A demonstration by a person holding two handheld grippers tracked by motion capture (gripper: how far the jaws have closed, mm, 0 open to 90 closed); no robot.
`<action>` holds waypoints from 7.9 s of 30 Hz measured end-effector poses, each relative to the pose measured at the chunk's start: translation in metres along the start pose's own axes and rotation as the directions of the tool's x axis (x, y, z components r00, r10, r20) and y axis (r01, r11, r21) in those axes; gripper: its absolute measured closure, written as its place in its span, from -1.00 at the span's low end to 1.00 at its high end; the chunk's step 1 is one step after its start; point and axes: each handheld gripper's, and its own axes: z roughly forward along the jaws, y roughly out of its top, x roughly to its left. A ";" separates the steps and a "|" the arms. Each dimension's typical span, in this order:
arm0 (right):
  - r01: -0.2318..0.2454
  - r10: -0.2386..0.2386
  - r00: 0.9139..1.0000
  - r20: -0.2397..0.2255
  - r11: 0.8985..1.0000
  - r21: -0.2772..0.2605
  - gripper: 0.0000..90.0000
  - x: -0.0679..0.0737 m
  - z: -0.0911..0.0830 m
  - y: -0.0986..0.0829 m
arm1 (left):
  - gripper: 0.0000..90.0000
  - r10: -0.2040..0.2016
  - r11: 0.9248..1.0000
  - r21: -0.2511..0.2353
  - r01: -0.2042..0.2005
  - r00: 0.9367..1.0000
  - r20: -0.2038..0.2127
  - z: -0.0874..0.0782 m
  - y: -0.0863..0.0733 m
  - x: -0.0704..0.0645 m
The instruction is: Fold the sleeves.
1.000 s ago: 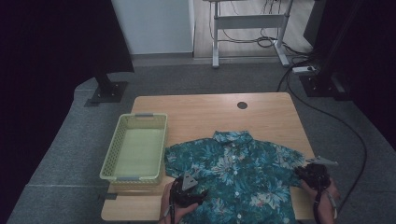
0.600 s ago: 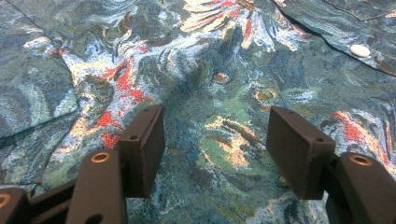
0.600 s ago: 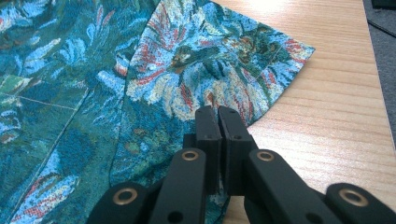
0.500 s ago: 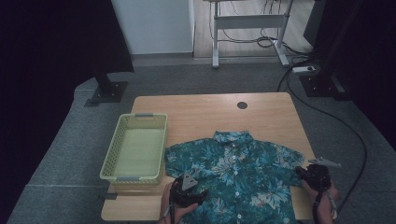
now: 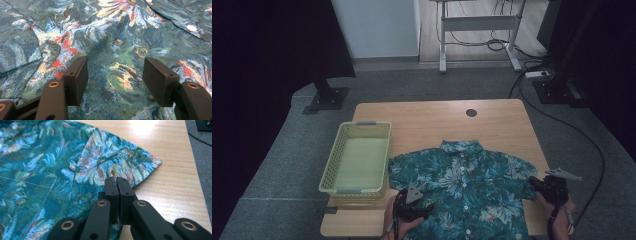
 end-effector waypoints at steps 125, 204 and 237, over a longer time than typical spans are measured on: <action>0.196 -0.212 0.950 -0.228 0.976 -0.089 0.11 0.086 -0.011 0.002 | -0.17 0.023 1.000 0.008 -0.023 1.000 -0.020 0.001 0.000 -0.003; 0.242 -0.237 0.961 -0.147 0.970 0.018 -0.06 0.075 0.052 0.008 | -0.20 -0.029 0.998 -0.061 0.030 0.999 0.016 -0.010 0.003 -0.003; 0.256 -0.247 0.938 -0.243 0.967 0.005 -0.12 0.124 0.002 -0.016 | -0.21 -0.074 0.994 -0.087 0.072 0.997 -0.024 -0.025 0.005 0.009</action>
